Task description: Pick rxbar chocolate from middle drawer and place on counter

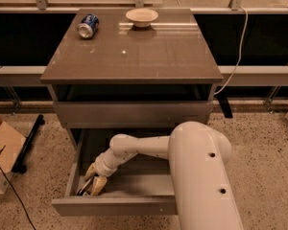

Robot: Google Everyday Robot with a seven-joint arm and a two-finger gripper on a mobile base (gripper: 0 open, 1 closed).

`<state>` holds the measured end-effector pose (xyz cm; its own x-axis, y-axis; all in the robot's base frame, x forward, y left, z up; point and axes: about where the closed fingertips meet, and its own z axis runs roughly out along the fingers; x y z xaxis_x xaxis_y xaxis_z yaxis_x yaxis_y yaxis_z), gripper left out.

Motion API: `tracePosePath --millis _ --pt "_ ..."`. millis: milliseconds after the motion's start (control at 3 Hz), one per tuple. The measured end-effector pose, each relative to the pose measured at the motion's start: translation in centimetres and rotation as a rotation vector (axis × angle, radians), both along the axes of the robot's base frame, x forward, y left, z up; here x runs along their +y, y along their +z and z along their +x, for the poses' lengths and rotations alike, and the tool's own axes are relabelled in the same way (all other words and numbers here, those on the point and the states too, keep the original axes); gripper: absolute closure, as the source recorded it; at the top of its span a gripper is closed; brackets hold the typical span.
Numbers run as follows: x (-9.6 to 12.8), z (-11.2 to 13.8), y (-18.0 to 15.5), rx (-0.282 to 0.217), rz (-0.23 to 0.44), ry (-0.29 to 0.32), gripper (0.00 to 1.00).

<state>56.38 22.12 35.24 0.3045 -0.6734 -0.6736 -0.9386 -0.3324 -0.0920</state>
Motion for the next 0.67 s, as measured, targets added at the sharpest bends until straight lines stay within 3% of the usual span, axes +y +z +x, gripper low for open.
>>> tracePosePath --millis 667 --pt "-0.01 0.00 0.15 -0.002 0.001 0.000 1.00"
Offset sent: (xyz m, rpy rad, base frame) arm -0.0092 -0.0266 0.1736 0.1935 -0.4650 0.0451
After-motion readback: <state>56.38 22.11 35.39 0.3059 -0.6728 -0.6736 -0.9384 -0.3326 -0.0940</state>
